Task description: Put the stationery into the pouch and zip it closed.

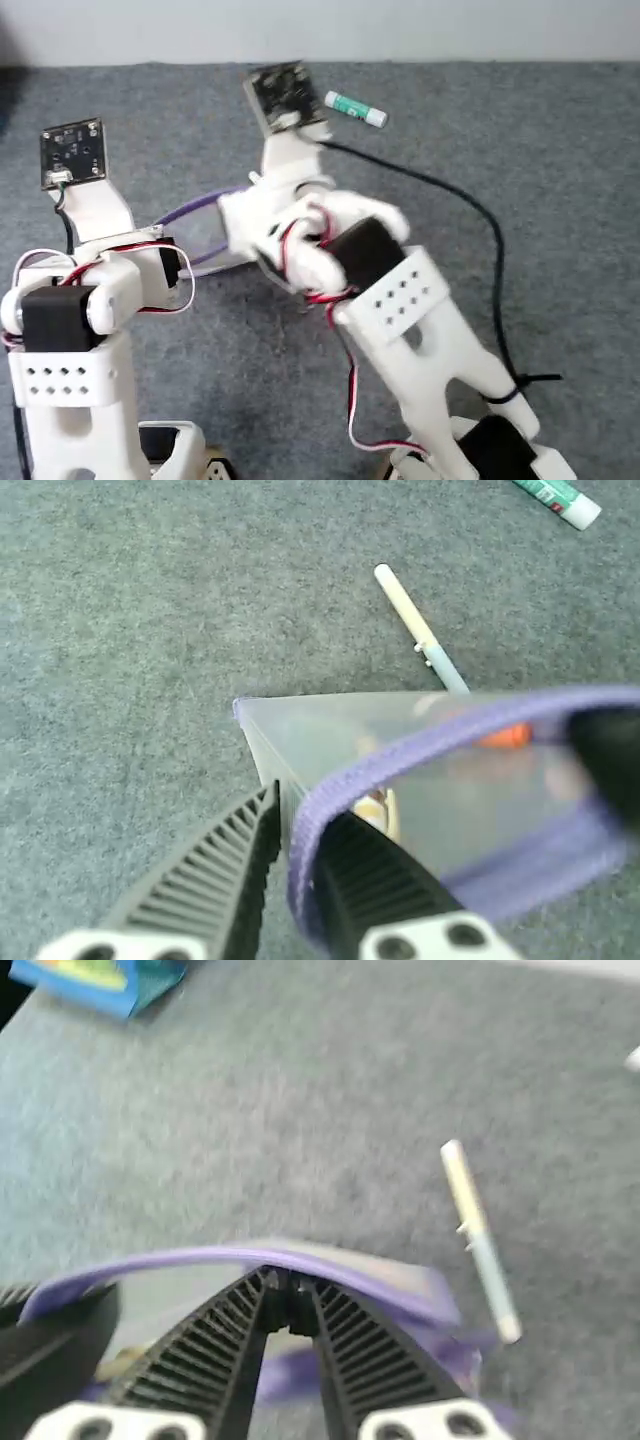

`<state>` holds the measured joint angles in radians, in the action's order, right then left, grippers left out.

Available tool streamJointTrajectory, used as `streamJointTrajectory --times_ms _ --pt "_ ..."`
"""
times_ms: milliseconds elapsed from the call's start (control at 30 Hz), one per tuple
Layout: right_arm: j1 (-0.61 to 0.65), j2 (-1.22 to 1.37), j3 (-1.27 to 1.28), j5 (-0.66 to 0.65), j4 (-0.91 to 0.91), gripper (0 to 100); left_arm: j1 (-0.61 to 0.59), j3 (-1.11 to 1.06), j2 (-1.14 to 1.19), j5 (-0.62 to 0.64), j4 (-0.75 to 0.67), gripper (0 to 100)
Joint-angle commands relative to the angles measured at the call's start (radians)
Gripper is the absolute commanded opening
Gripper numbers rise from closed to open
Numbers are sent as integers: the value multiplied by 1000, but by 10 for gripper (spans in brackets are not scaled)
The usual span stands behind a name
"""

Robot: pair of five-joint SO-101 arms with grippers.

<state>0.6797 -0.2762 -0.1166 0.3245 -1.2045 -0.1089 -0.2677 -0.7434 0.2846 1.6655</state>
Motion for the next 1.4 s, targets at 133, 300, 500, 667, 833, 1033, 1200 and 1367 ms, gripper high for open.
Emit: streamJointTrajectory --times_ms 133,300,500,667,833,1033,1200,1367 --pt "-188 68 -57 -89 22 30 -64 51 -14 -48 55 12" --pt "-260 245 -60 -89 28 47 -63 51 -15 -49 74 12" --pt "-269 476 -64 -176 33 238 -64 51 -15 -48 80 12" --pt "-268 665 -161 -239 25 199 -61 51 -14 -48 80 12" --pt "-266 843 -325 -245 -21 183 -61 51 -14 -48 80 12" --pt "-232 1017 -517 -245 -166 183 -61 50 -14 -46 80 12" --pt "-228 1133 -641 -245 -220 180 -61 45 -14 -46 80 12" --pt "-203 1182 -698 -245 -278 180 -63 7 -15 -46 77 12"
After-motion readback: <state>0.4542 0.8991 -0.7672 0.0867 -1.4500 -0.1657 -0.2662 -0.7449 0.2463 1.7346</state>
